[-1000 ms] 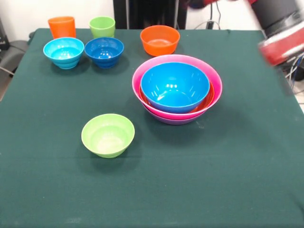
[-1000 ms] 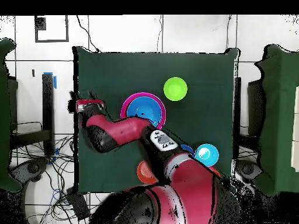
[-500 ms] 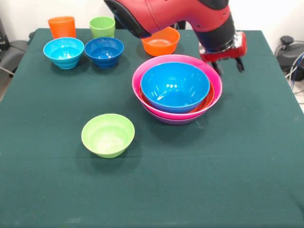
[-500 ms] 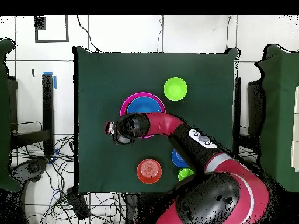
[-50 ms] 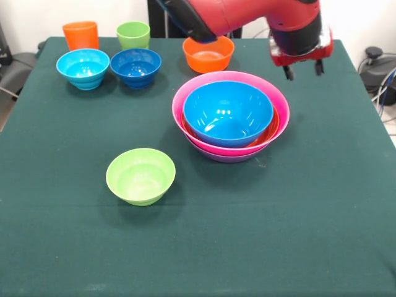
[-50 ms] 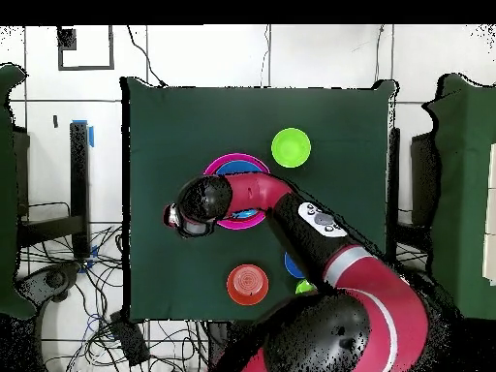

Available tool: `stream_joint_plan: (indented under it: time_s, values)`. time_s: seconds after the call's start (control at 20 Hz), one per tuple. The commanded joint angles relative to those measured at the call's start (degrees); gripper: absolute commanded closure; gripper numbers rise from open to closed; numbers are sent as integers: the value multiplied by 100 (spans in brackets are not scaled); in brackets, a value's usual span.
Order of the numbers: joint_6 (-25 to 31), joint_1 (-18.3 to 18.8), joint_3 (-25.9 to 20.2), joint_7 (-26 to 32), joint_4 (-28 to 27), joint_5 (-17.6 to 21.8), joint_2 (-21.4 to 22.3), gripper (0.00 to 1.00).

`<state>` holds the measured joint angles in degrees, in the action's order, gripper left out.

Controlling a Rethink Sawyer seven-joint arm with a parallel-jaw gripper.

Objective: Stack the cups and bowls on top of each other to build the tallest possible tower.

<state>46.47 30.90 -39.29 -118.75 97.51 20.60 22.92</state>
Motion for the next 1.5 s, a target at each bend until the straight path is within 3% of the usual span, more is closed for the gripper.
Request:
stream_joint_plan:
  time_s: [0.05, 0.15, 0.25, 0.3, 0.4, 0.5, 0.55, 0.6, 0.7, 0.75, 0.9, 0.95, 1.05, 1.2, 1.4, 1.5]
  values:
    - [527, -160, -226, 1322, -638, 381, 98, 0]
    - [306, -163, -232, 1401, -599, 587, 208, 0]
    - [-334, -154, -212, 1259, -402, 918, 465, 0]
    - [-924, -100, -257, 1129, -223, 1144, 606, 0]
    - [-2705, -96, -305, 721, 106, 1969, 1050, 0]
    - [-5069, -1347, 1418, -649, 37, 2753, 1857, 0]
    - [-6074, -2071, 2556, -757, -83, 2327, 1833, 0]
    - [-6648, -2326, 3027, -603, -43, 1870, 1733, 0]
    - [-6453, -2002, 2608, -554, 110, 1875, 1689, 0]
    - [-5481, -1513, 1850, -526, 182, 2069, 1704, 0]
    - [-2187, -661, 624, 779, 105, 792, 1360, 0]
    - [-1364, -699, 619, 1065, -155, 498, 1234, 0]
    - [-568, -820, 698, 1326, -490, 300, 1134, 0]
    - [-564, -875, 712, 1377, -505, 389, 1239, 0]
    - [-778, -580, 371, 1383, -153, 582, 1556, 0]
    - [-1337, -370, 37, 1512, -134, 945, 1441, 0]
